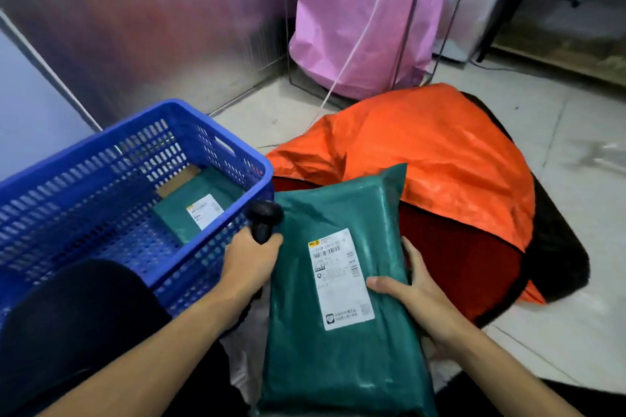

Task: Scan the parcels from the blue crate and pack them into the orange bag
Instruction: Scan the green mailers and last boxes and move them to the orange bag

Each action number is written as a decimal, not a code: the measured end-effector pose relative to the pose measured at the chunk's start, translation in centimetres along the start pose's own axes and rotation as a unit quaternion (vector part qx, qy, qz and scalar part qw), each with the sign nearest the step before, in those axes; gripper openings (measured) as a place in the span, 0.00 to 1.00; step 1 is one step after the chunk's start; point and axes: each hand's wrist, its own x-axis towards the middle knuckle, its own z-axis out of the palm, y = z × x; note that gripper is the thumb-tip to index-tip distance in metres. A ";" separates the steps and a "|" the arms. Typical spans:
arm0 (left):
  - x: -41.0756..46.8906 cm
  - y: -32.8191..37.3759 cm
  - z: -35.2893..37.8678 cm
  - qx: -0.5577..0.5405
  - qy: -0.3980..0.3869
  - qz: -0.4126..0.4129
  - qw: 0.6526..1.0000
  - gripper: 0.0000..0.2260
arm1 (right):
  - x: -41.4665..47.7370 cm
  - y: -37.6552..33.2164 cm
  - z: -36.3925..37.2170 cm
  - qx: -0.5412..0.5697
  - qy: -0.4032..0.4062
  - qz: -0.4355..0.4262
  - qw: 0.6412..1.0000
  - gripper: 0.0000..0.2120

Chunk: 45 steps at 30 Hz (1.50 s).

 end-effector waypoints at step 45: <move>0.3 8.1 3.3 0.340 -0.151 0.329 0.868 0.14 | 17.5 -1.2 -6.2 0.306 0.386 0.012 0.870 0.38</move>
